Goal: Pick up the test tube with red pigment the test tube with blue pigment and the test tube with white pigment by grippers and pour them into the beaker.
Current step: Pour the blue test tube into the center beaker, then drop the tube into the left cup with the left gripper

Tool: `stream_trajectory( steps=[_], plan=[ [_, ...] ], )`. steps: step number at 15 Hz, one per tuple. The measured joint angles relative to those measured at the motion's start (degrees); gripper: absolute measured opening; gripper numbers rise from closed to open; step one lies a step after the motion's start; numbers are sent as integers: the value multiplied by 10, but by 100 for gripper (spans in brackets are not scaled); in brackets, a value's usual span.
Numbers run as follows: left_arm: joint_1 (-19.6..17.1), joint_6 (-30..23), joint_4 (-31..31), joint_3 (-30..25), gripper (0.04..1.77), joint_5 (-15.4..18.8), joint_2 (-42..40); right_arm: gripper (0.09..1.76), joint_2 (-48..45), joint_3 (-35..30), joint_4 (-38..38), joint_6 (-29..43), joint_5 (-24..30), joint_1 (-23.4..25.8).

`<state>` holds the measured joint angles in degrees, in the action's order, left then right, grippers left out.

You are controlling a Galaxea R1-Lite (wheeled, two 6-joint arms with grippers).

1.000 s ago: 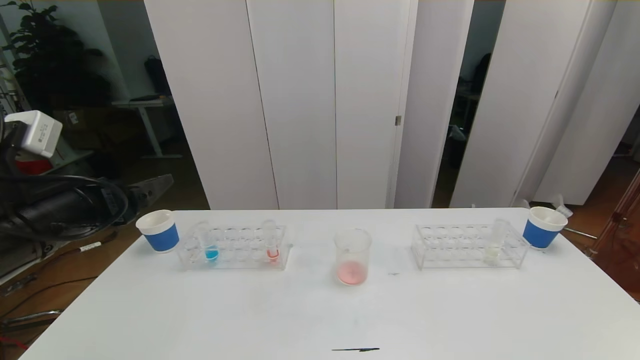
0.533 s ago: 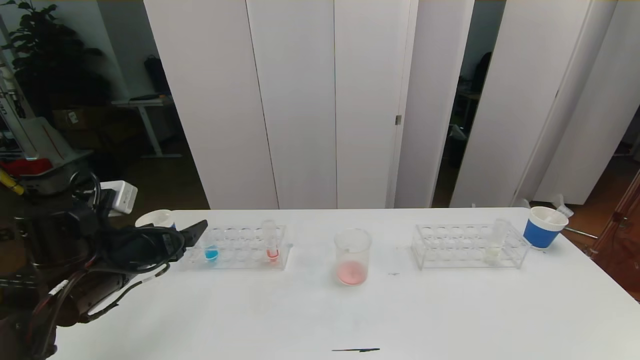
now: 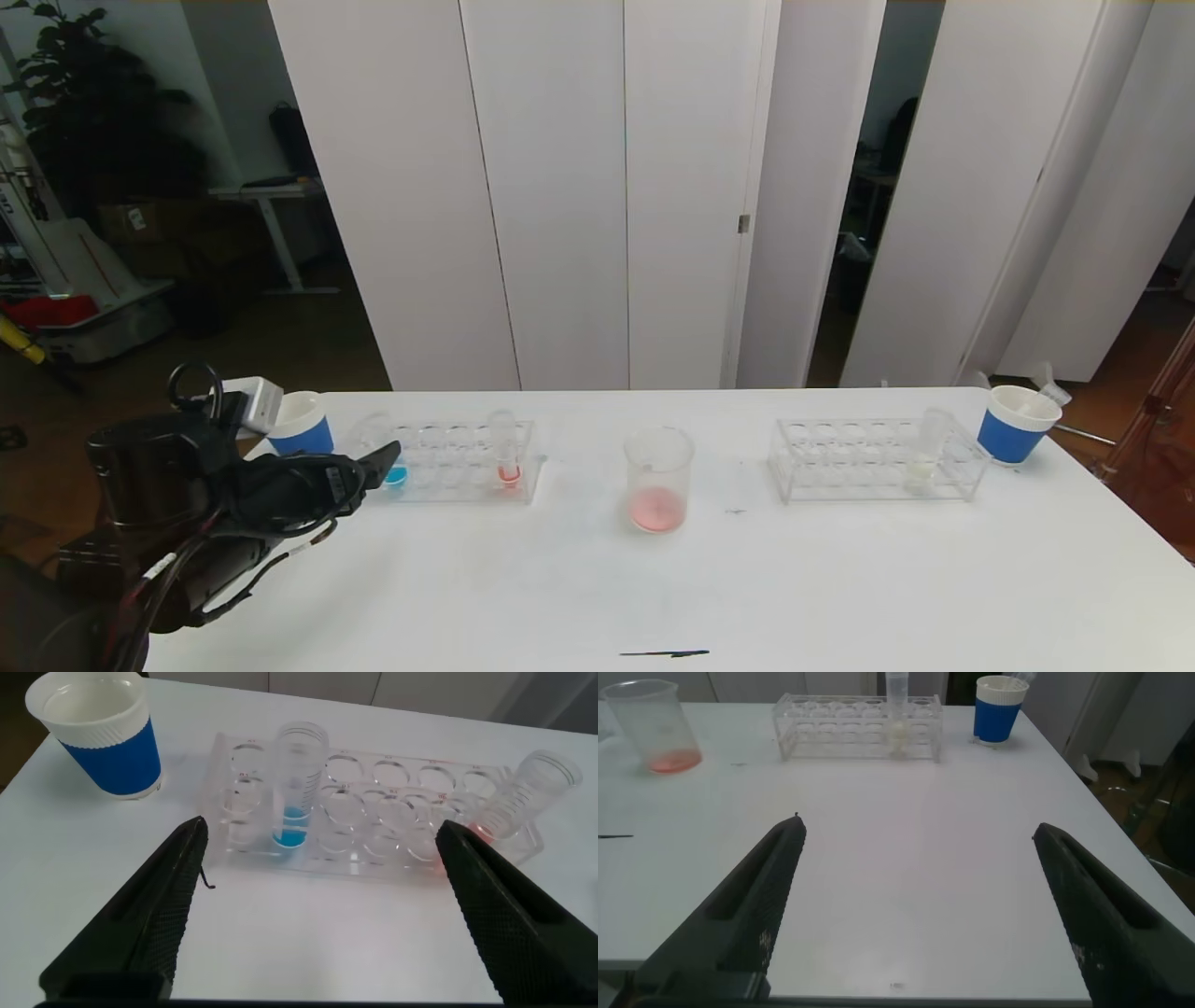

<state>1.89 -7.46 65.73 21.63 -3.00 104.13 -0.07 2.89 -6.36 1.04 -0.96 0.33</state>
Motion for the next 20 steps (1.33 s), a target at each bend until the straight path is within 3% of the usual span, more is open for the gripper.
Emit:
stream_trajectory(
  steps=[9, 20],
  plan=[
    [0, 2, 194, 36, 175, -63, 162, 174, 0, 0, 0, 0, 0, 0],
    [-7, -1, 236, 101, 175, -90, 259, 174, 0, 0, 0, 0, 0, 0]
  ],
)
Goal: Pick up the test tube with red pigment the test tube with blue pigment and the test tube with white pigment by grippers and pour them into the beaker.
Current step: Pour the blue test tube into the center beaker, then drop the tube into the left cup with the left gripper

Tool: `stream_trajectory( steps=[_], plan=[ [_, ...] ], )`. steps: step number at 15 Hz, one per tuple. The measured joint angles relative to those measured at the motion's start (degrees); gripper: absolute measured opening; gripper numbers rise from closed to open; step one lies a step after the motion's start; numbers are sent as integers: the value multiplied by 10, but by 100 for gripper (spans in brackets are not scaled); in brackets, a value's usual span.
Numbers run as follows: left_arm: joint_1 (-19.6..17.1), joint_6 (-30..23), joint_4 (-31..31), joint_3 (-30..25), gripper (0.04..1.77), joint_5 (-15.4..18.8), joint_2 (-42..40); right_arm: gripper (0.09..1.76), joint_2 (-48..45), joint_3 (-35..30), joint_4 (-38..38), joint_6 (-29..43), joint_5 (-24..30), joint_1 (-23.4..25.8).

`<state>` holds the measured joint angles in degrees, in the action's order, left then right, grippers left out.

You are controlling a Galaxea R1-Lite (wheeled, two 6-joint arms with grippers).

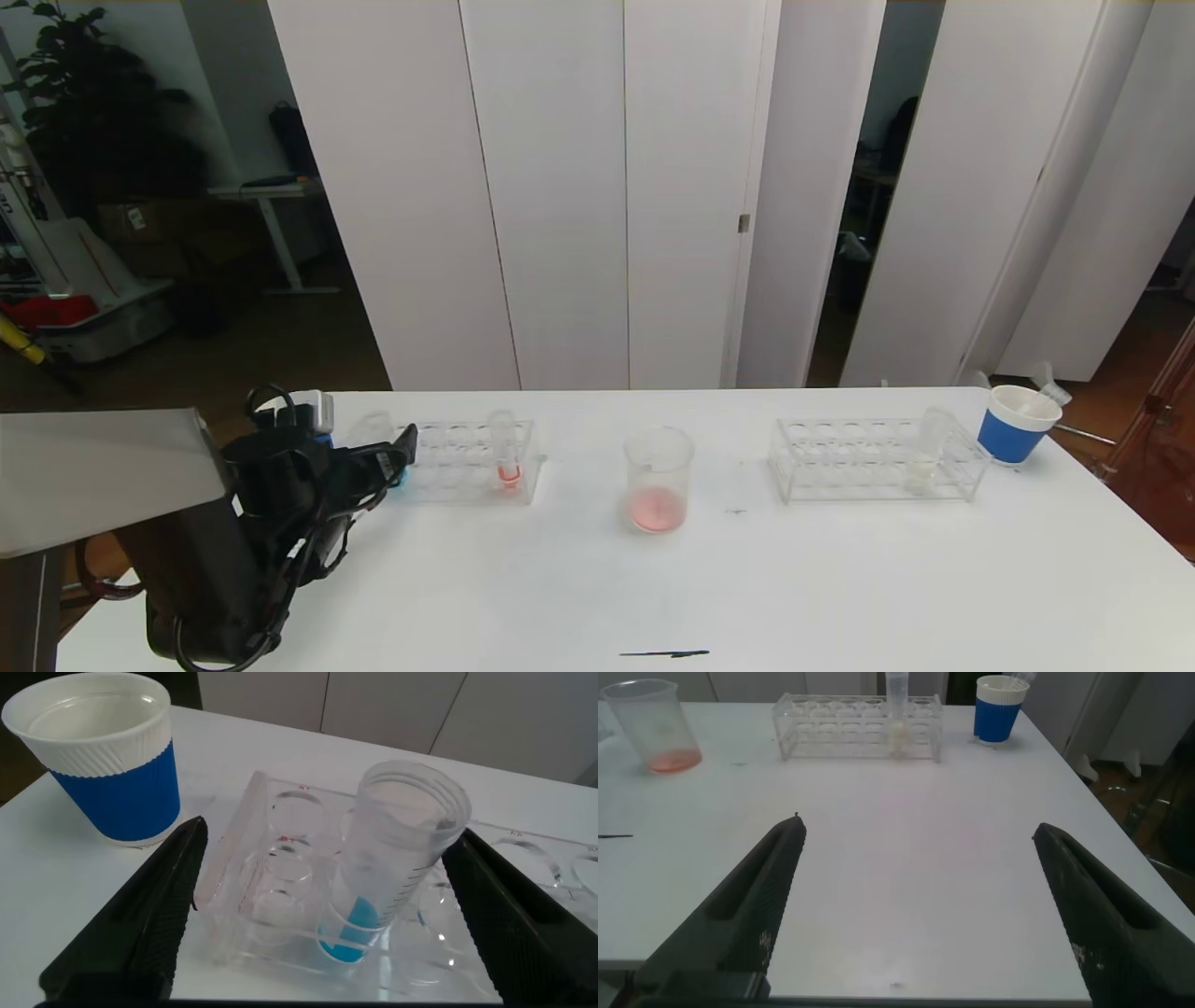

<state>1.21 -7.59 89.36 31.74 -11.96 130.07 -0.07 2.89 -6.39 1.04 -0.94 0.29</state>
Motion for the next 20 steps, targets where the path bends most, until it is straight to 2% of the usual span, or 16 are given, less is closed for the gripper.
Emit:
stream_trajectory(
  steps=[4, 11, 14, 15, 16, 18, 19, 20],
  plan=[
    [-1, 6, 1, 11, 175, -27, 12, 174, 0, 0, 0, 0, 0, 0],
    [-1, 7, 1, 13, 175, -21, 1, 174, 0, 0, 0, 0, 0, 0],
    [-1, 8, 1, 34, 173, -20, 6, 174, 0, 0, 0, 0, 0, 0],
    [-1, 13, 1, 41, 158, -20, 8, 174, 0, 0, 0, 0, 0, 0],
    [0, 18, 1, 45, 130, -19, 10, 174, 0, 0, 0, 0, 0, 0],
    [2, 18, 3, 48, 50, -13, 14, 174, 0, 0, 0, 0, 0, 0],
    [1, 16, 4, 46, 44, -13, 15, 174, 0, 0, 0, 0, 0, -1],
    [0, 15, 4, 44, 72, -14, 16, 174, 0, 0, 0, 0, 0, 1]
  ],
)
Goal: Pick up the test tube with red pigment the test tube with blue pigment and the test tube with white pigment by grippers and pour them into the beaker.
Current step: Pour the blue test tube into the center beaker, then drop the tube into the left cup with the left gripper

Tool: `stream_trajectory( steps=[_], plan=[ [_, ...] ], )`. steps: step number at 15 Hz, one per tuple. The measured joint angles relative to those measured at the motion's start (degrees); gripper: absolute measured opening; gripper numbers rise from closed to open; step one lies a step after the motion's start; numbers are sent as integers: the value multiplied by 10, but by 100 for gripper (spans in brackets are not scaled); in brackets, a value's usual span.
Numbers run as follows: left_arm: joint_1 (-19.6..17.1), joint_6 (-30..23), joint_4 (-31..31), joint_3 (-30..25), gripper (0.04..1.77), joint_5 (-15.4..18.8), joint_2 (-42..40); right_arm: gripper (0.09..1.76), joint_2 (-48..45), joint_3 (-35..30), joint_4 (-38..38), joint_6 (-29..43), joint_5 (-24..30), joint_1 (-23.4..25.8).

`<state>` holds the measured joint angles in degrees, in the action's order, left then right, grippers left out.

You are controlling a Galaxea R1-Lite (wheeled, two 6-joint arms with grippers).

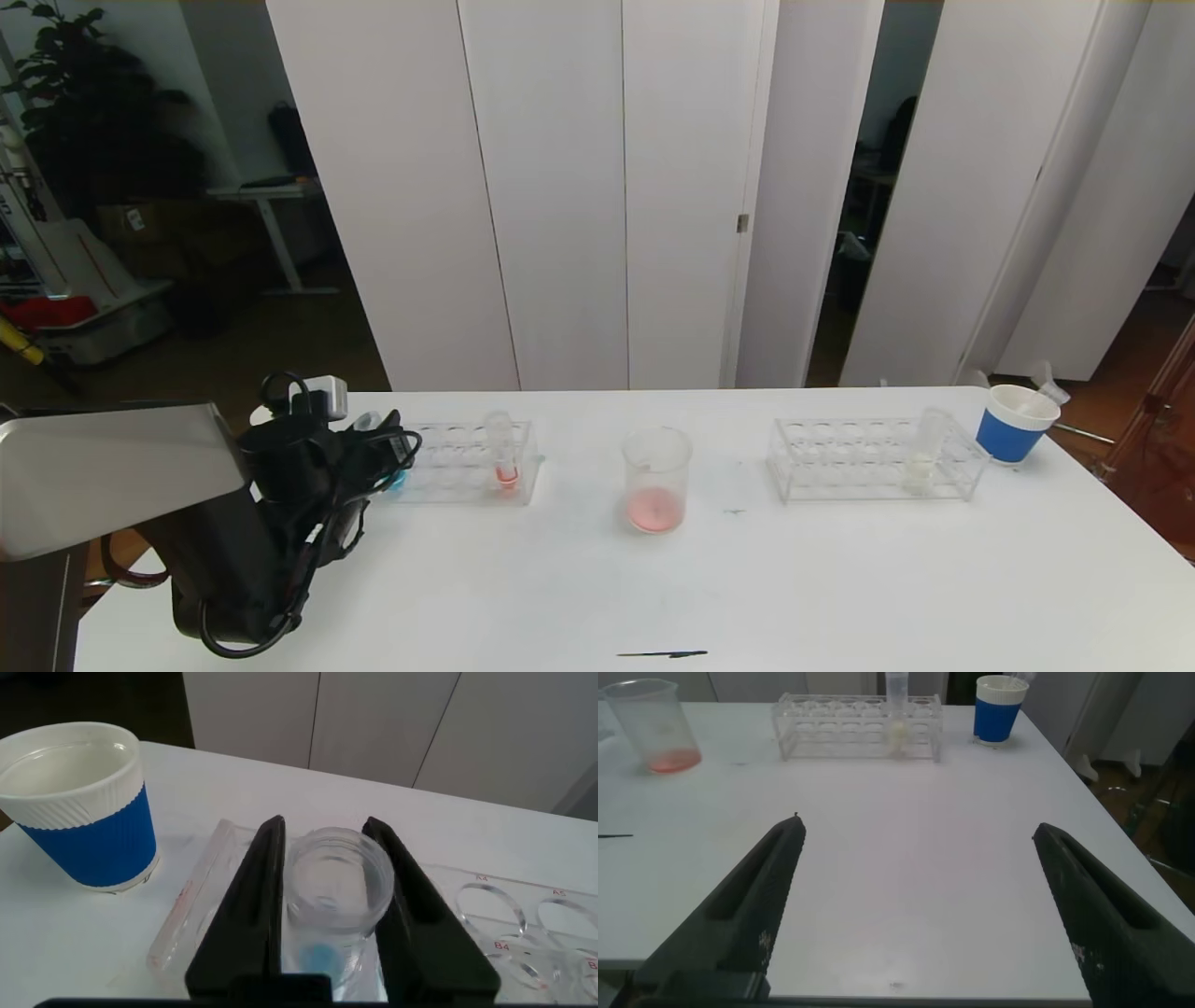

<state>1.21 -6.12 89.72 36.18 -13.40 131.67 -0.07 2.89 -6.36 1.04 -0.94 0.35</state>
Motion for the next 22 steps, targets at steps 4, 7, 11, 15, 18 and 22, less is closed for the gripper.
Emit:
stream_trajectory(
  steps=[4, 7, 11, 15, 18, 22],
  plan=[
    [1, 0, -1, -2, 60, -1, 4, 174, 0, 0, 0, 0, 0, 0],
    [0, 1, -2, -2, 60, -2, 4, 174, 0, 0, 0, 0, 0, -1],
    [0, 3, -5, -4, 60, -3, -3, 174, 0, 0, 0, 0, 0, -1],
    [0, 9, -9, -5, 60, -1, -20, 174, 0, 0, 0, 0, 0, -1],
    [0, 15, -5, -3, 60, 0, -40, 174, 0, 0, 0, 0, 0, -1],
    [0, 31, -14, -2, 60, 17, -77, 174, 0, 0, 0, 0, 0, 0]
  ],
)
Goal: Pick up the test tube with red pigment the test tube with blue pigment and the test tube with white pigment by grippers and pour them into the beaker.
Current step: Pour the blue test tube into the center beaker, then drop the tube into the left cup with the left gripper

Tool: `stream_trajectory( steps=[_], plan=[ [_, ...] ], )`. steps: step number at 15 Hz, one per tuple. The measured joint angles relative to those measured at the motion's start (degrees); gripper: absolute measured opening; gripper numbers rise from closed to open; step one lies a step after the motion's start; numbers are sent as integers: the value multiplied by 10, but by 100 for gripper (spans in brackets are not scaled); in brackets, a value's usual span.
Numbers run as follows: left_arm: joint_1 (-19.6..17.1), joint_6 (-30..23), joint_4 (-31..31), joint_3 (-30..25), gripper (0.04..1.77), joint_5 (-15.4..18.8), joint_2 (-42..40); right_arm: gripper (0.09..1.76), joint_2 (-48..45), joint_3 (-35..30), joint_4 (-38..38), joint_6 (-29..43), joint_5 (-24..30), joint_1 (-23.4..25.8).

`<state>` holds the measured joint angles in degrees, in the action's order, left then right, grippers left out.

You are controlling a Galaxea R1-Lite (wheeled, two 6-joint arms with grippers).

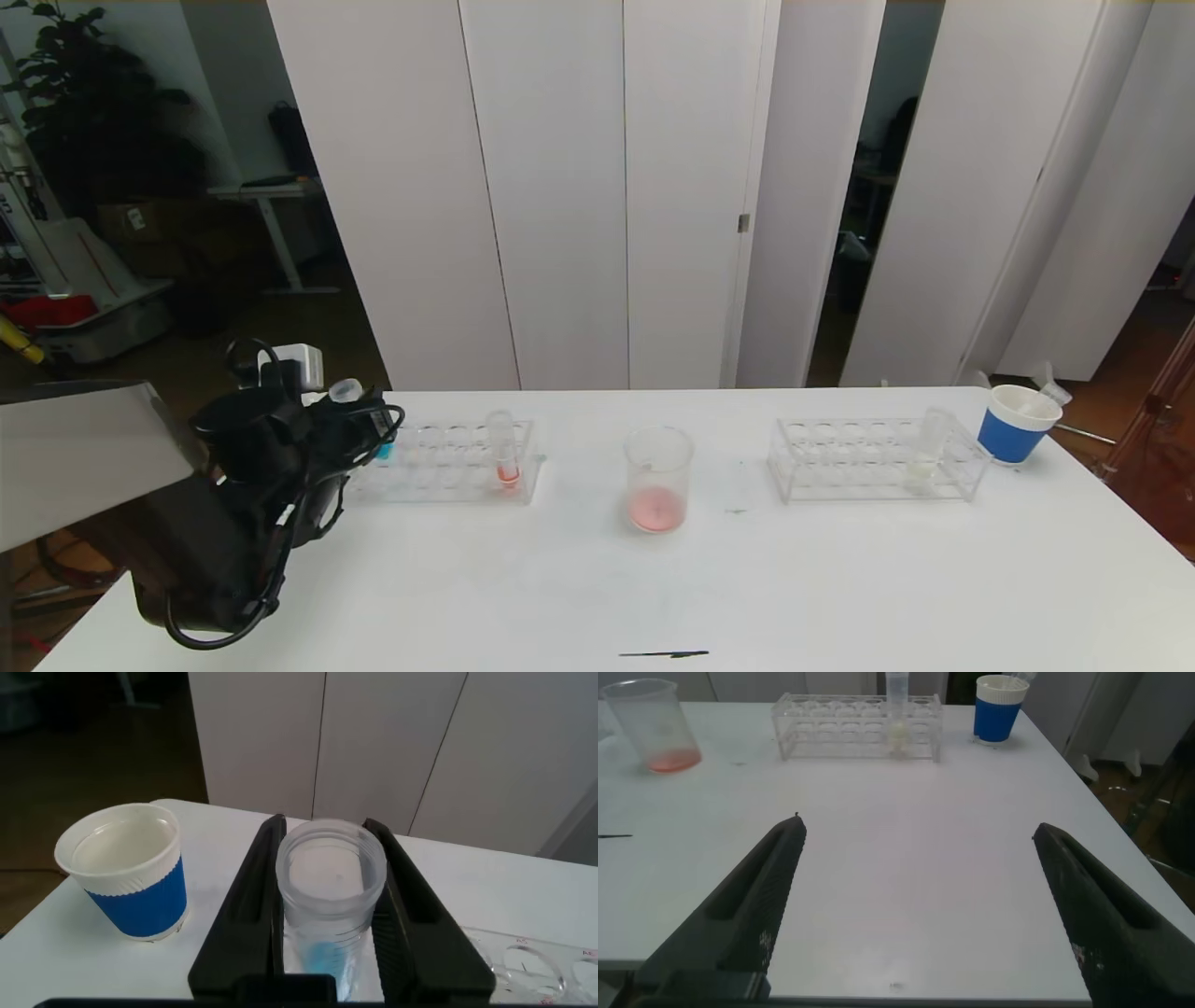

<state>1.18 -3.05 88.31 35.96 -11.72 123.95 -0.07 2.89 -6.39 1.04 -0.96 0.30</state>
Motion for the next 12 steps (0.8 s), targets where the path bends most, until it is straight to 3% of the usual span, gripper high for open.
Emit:
stream_trajectory(
  steps=[4, 8, 10, 12],
  plan=[
    [-2, 6, -82, 11, 60, 48, -81, 174, 0, 0, 0, 0, 0, 0],
    [1, 20, -227, 58, 60, 114, -180, 174, 0, 0, 0, 0, 0, 0],
    [23, 24, -273, 96, 60, 155, -218, 174, 0, 0, 0, 0, 0, 0],
    [57, 50, -286, 125, 60, 222, -236, 174, 0, 0, 0, 0, 0, 0]
  ],
)
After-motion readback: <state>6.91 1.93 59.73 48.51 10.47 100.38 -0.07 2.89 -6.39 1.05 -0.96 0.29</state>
